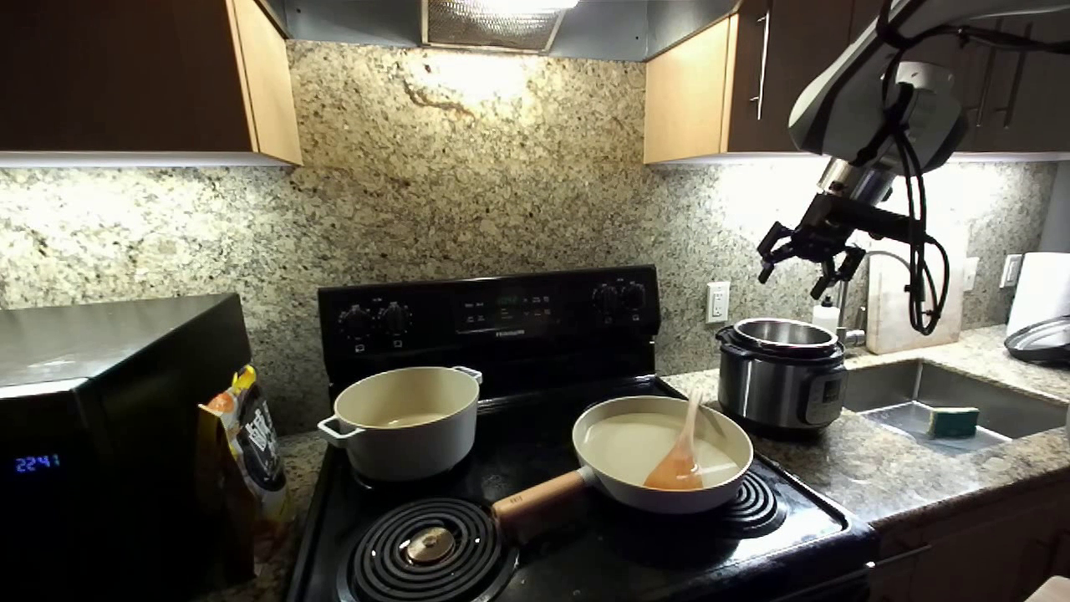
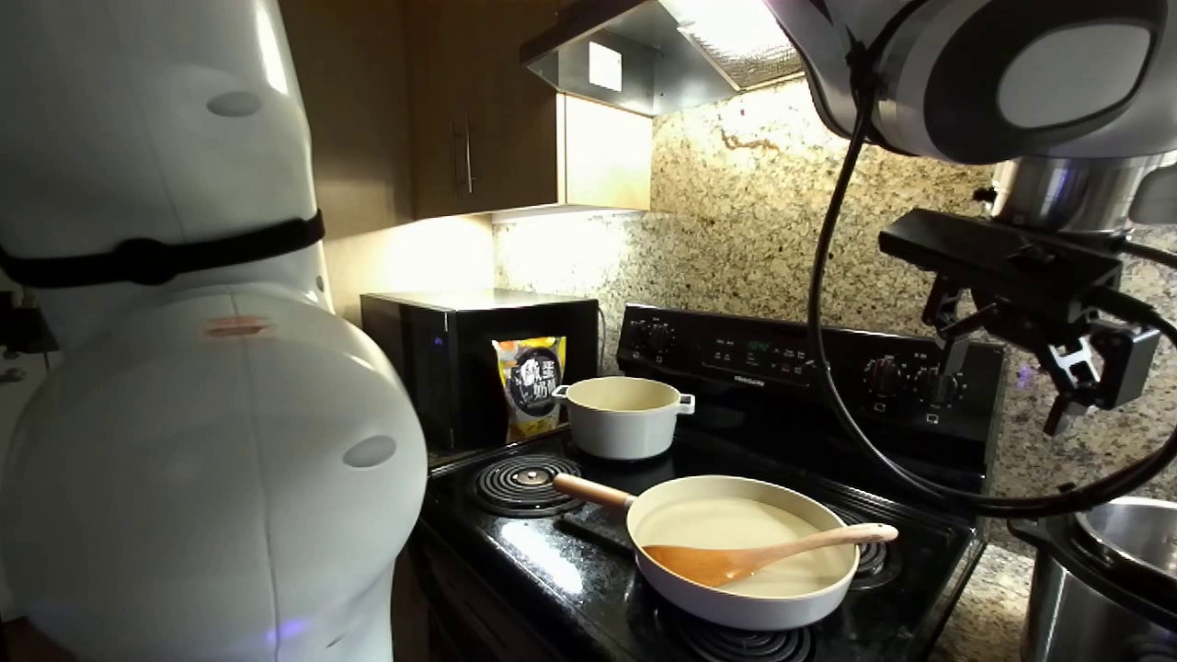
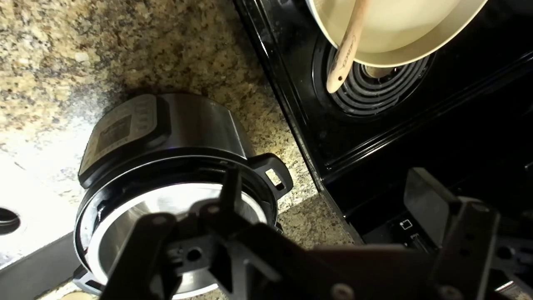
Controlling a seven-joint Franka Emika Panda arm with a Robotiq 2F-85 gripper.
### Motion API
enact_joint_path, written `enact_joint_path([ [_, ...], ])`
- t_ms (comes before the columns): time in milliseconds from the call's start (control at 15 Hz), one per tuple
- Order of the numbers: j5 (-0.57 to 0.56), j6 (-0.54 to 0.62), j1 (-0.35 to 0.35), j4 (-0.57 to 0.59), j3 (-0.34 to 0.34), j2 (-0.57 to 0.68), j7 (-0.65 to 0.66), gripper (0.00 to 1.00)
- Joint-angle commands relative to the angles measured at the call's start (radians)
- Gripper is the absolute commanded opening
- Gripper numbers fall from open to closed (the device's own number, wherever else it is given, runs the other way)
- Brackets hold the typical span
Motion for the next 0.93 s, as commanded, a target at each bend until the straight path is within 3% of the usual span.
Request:
enact_joint_path([
  [0,0.029,-0.008,-0.008,0.023,0.002,0.035,-0.032,1.0],
  [267,0.087,-0.008,-0.006,0.07,-0.001,0.145,-0.071,1.0],
  [600,0.127,-0.001,-0.04,0.137,0.043,0.281,-0.102,1.0],
  [667,0.08,-0.04,-0.037,0.136,0.055,0.239,-0.051,1.0],
  [867,0.068,-0.031,-0.043,0.165,0.083,0.272,-0.049,1.0],
])
